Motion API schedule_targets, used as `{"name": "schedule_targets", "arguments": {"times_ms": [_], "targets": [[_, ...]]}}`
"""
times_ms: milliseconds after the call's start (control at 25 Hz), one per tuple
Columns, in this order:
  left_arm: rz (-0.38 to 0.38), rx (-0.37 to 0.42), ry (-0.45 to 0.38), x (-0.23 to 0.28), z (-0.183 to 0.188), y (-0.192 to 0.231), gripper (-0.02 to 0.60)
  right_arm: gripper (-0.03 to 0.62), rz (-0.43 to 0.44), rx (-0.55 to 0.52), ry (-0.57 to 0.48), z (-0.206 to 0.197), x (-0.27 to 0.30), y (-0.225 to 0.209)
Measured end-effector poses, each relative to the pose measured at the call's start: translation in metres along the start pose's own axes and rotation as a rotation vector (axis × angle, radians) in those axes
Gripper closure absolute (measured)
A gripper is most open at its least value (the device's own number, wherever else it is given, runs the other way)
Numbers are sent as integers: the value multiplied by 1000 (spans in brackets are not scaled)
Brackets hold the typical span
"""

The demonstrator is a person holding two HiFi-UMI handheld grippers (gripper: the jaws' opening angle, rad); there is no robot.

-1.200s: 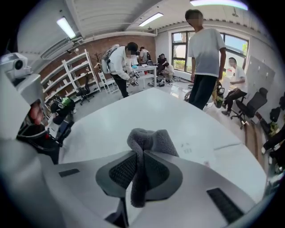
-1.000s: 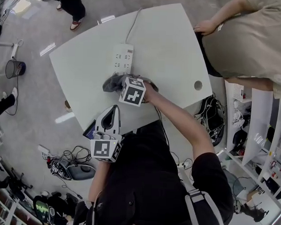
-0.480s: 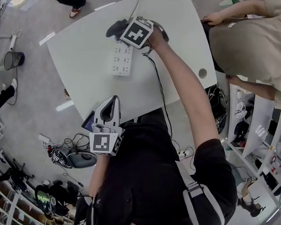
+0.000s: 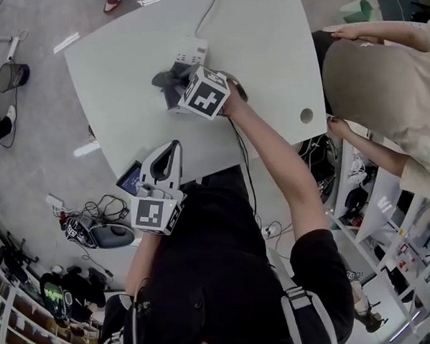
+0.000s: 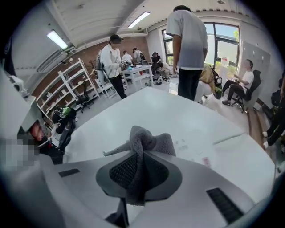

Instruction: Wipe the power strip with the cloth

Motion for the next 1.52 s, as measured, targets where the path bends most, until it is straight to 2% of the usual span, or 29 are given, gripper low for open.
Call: {"name": "schedule_targets", "arguments": {"times_ms": [160,240,280,320,400,480,560,640,760,840,1120,1240,1320,1360,1400,1480,1520], "targets": [[-16,-7,10,7,1,1,549,548,156,8,-41,0,5,60],[-15,-6,6,8,3,1,549,548,235,38,-65,-2,0,70],[-12,-5,3,7,3,-1,549,548,241,62,-84,-3,-8,63],[-7,-6,-1,6,2,-2,549,548,204,91,-108,-5,-19,45],[4,-15,-6,6,1,-1,549,548,28,151,-144,-6,-40,-21],[12,-26,-8,6,0,3,549,548,-143,198,-132,-6,-48,-89],[13,-21,-10,4,0,3,549,548,-211,219,-65,-10,-40,-131],[17,-8,-18,1,2,0,549,548,-202,219,4,-13,-24,-142],[35,-10,-31,-7,4,1,549,548,-153,189,18,-3,-8,-118],[42,-24,-40,-9,5,4,549,548,-128,132,10,3,-2,-91],[27,-18,-54,-17,5,7,549,549,76,20,-55,15,12,48],[22,-19,-62,-16,6,4,549,549,194,28,-67,6,11,89],[18,-12,-66,-16,6,-1,549,549,251,67,-100,0,-1,93],[15,-8,-66,-16,6,-4,549,548,234,99,-135,0,-12,81],[10,-3,-65,-16,6,-5,549,549,180,135,-176,1,-25,58],[3,0,-59,-15,3,-5,549,549,4,186,-214,1,-47,-9],[1,0,-53,-14,1,-4,549,549,-82,199,-196,-4,-51,-43]]}}
Point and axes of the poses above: the fingertips, and each gripper's own axes: x forward along the fingers, y to its left, z out of its top, the point moved 1 cm from there along -x, backward along the fingers, and after that the axes turned 13 degrees about -x, right-handed, at the moved point
